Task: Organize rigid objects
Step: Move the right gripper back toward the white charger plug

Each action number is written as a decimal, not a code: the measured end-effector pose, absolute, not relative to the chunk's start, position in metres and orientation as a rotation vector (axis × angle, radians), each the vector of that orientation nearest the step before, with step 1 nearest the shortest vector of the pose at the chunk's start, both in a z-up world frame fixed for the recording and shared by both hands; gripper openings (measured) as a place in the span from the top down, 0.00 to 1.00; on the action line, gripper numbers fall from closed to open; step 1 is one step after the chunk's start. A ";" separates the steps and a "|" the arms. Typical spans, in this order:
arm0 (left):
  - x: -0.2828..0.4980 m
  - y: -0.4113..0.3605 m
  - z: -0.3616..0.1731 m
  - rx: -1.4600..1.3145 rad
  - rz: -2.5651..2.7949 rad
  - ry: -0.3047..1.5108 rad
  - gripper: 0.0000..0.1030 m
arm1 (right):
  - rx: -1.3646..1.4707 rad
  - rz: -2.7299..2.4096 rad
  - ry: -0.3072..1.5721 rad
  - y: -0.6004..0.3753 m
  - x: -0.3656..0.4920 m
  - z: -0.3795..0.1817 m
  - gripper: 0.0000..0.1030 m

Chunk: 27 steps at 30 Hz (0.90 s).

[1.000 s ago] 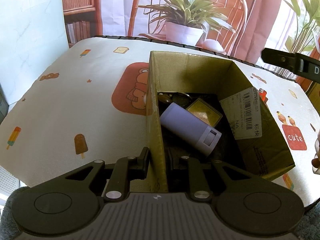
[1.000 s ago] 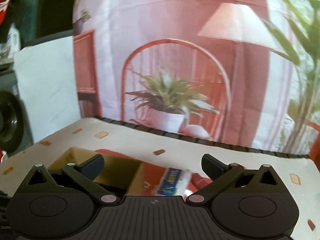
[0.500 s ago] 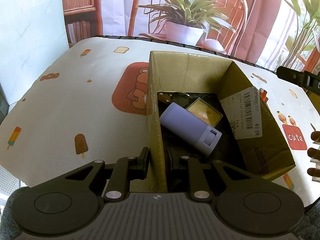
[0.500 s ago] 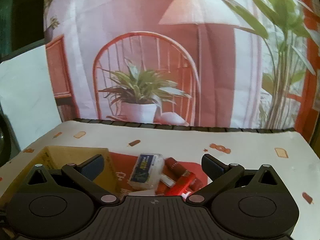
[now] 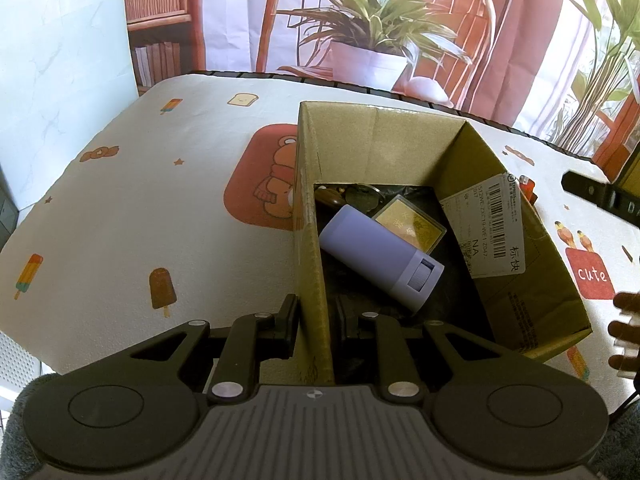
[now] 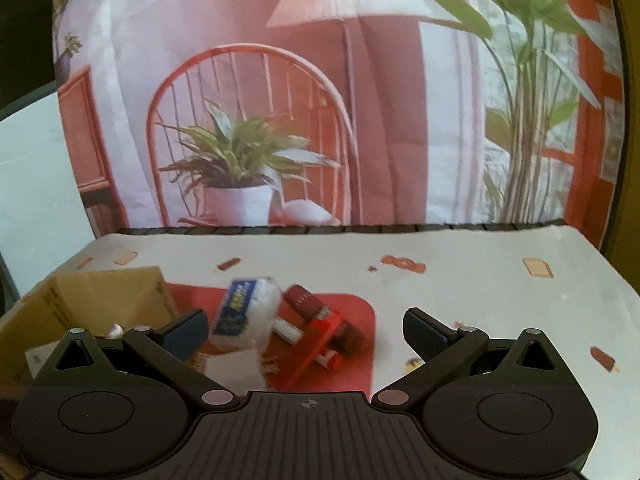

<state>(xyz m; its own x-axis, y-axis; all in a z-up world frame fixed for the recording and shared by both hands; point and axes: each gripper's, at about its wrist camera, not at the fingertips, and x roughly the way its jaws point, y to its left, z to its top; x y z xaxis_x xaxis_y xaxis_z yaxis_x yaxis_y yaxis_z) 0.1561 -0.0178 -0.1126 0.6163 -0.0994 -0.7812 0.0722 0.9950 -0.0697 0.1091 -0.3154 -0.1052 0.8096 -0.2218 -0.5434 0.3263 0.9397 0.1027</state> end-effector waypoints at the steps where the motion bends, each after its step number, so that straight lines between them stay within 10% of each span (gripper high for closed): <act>1: 0.156 -0.018 -0.113 -0.032 -0.099 0.902 0.81 | 0.197 -0.301 0.556 -0.318 0.107 -0.109 0.00; 16: 0.153 -0.016 -0.114 -0.026 -0.094 0.904 0.81 | 0.183 -0.258 0.665 -0.317 0.107 -0.146 0.02; 21: 0.153 -0.017 -0.114 -0.025 -0.094 0.904 0.81 | 0.129 -0.136 0.676 -0.303 0.121 -0.145 0.27; 27: 0.154 -0.018 -0.113 -0.023 -0.093 0.905 0.81 | 0.069 -0.050 0.684 -0.284 0.139 -0.146 0.33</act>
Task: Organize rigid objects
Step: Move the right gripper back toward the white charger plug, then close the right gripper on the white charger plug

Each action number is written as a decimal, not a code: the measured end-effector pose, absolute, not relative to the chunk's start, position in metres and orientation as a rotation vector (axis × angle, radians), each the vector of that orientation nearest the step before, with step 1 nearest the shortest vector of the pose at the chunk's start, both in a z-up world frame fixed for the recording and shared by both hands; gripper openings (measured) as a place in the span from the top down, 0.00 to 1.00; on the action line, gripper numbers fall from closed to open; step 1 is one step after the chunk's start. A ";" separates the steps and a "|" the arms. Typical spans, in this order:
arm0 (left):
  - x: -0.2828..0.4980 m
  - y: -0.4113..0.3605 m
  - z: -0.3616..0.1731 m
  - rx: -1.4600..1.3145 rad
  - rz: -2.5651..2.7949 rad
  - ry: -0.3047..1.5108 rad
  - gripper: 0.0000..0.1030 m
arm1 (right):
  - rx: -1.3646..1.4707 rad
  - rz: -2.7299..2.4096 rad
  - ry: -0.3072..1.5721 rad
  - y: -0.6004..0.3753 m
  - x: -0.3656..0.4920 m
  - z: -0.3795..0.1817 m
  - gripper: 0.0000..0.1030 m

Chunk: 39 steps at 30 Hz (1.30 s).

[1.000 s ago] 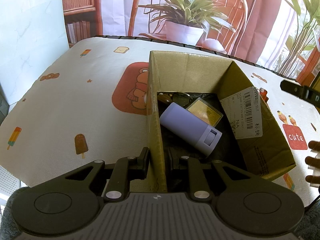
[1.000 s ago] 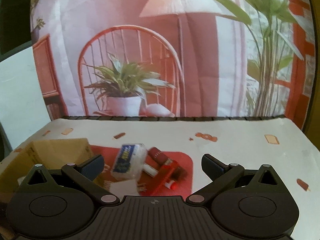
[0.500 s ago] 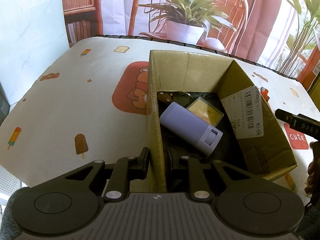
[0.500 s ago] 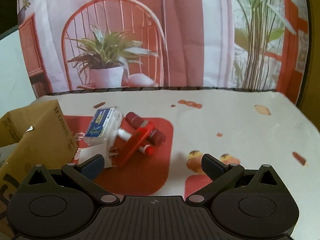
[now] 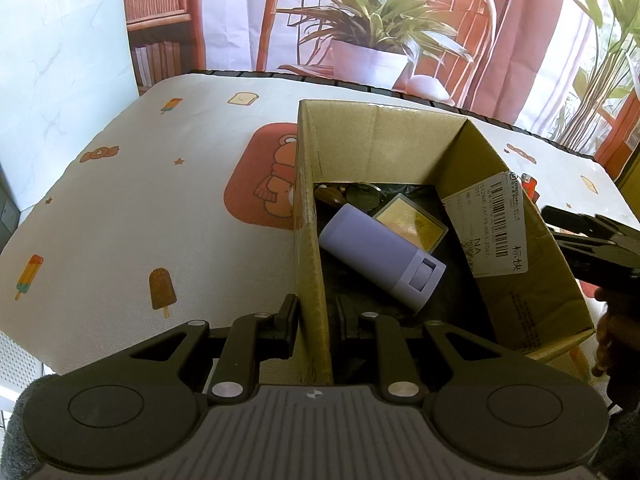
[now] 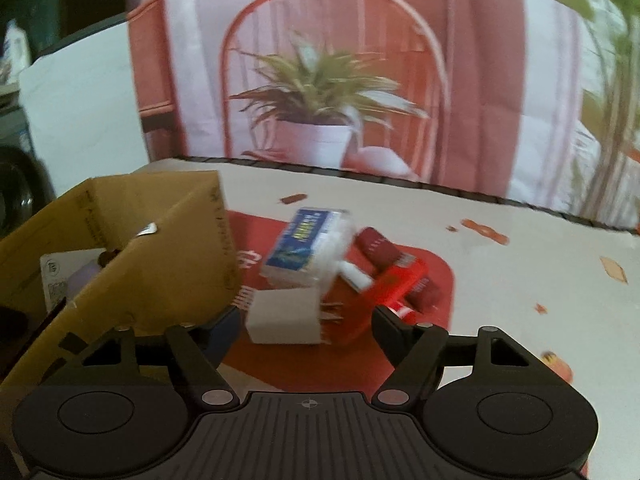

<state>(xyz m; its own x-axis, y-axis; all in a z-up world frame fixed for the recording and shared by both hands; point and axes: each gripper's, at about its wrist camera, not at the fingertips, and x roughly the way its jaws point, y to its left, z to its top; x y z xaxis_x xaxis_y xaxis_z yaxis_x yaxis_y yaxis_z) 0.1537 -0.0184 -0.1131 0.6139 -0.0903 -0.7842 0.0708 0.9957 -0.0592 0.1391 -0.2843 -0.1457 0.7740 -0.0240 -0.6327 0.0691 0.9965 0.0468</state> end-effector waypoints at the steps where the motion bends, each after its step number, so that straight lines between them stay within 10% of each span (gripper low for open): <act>1: 0.153 -0.018 -0.113 -0.023 -0.093 0.905 0.81 | 0.057 -0.042 0.685 -0.282 0.142 -0.146 0.34; 39: 0.155 -0.020 -0.113 -0.017 -0.090 0.911 0.81 | -0.003 -0.032 0.763 -0.280 0.128 -0.152 0.57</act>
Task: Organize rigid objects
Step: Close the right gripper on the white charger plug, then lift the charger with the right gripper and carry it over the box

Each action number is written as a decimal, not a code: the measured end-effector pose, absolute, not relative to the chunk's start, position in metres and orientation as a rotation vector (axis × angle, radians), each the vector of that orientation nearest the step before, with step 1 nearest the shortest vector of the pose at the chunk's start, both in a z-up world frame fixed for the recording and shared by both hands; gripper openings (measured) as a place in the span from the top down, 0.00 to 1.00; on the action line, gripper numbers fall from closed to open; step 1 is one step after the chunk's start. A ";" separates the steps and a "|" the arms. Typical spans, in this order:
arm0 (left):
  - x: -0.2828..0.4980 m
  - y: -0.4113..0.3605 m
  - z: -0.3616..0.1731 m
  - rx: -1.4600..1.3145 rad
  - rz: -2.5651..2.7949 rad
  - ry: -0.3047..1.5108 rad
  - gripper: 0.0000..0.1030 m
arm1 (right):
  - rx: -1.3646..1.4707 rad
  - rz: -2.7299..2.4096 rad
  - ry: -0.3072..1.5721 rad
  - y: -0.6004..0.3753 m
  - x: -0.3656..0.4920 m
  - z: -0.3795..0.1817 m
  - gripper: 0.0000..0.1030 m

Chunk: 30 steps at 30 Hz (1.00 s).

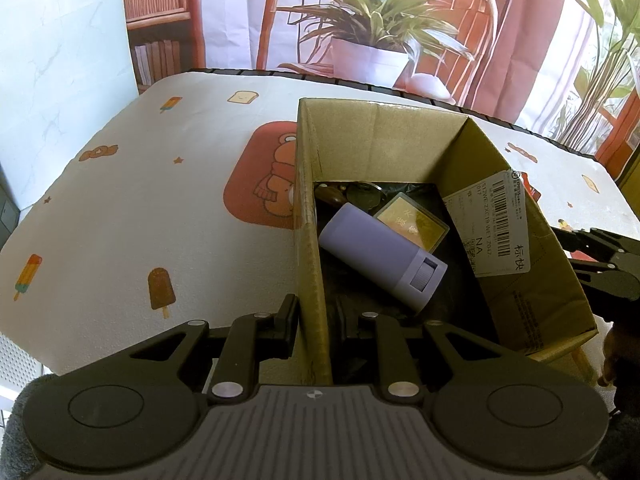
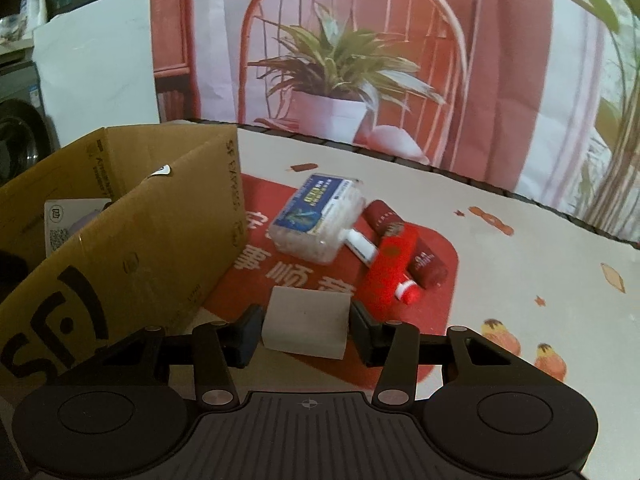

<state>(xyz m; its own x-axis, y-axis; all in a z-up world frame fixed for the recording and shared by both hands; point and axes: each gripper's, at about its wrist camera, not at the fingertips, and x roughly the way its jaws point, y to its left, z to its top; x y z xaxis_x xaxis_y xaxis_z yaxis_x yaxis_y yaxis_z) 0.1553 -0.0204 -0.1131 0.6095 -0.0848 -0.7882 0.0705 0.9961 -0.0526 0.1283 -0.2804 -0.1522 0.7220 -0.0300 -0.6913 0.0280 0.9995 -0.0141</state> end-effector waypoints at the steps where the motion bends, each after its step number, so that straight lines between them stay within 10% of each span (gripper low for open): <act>1: 0.155 -0.020 -0.113 -0.017 -0.090 0.911 0.81 | -0.001 -0.034 0.765 -0.281 0.128 -0.152 0.57; 30: 0.155 -0.021 -0.113 -0.020 -0.089 0.912 0.81 | 0.142 -0.046 0.677 -0.291 0.110 -0.128 0.57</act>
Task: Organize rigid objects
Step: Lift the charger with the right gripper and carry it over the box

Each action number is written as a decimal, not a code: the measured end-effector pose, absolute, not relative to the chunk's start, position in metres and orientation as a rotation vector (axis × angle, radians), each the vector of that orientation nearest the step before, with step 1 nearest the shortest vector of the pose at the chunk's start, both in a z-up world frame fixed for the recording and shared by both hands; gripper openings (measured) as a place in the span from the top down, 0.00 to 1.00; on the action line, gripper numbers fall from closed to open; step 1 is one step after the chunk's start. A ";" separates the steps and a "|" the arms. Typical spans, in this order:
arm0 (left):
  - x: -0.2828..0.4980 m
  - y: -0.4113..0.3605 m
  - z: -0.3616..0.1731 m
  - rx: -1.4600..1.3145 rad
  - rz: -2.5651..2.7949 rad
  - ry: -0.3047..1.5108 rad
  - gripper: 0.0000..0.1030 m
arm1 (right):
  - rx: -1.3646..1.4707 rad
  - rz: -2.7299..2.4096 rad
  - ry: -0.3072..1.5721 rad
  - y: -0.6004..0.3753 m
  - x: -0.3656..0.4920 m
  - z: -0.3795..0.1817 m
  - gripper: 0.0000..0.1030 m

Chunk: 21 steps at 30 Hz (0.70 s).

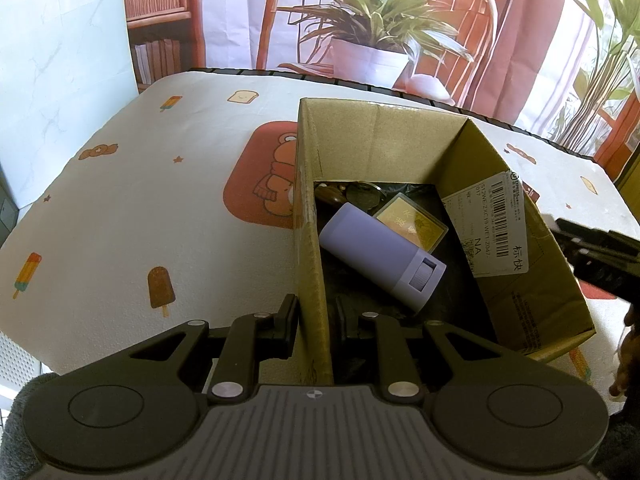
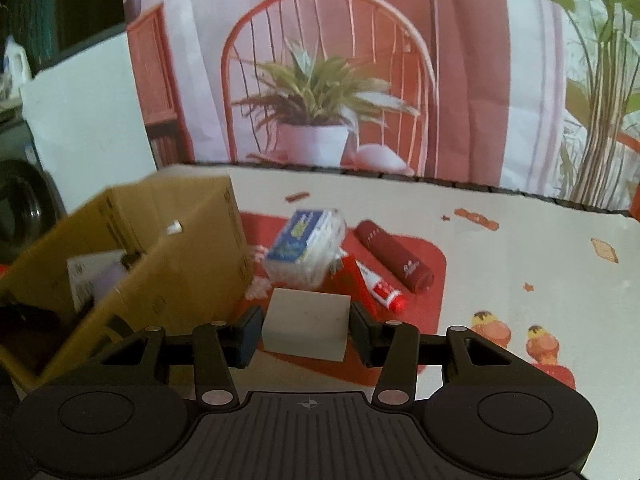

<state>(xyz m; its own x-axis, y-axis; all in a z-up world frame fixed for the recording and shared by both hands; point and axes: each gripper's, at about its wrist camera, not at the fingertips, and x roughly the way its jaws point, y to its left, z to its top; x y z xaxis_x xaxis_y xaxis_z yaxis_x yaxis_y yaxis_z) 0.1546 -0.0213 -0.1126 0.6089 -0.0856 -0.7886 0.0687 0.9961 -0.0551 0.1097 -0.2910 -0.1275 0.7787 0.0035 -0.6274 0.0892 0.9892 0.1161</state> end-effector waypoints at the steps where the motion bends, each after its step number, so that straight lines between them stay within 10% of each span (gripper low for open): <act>1: 0.154 -0.021 -0.113 -0.020 -0.089 0.912 0.81 | 0.145 -0.041 0.666 -0.290 0.109 -0.124 0.57; 21: 0.154 -0.022 -0.112 -0.021 -0.089 0.913 0.81 | 0.029 0.341 0.645 -0.203 0.119 -0.062 0.57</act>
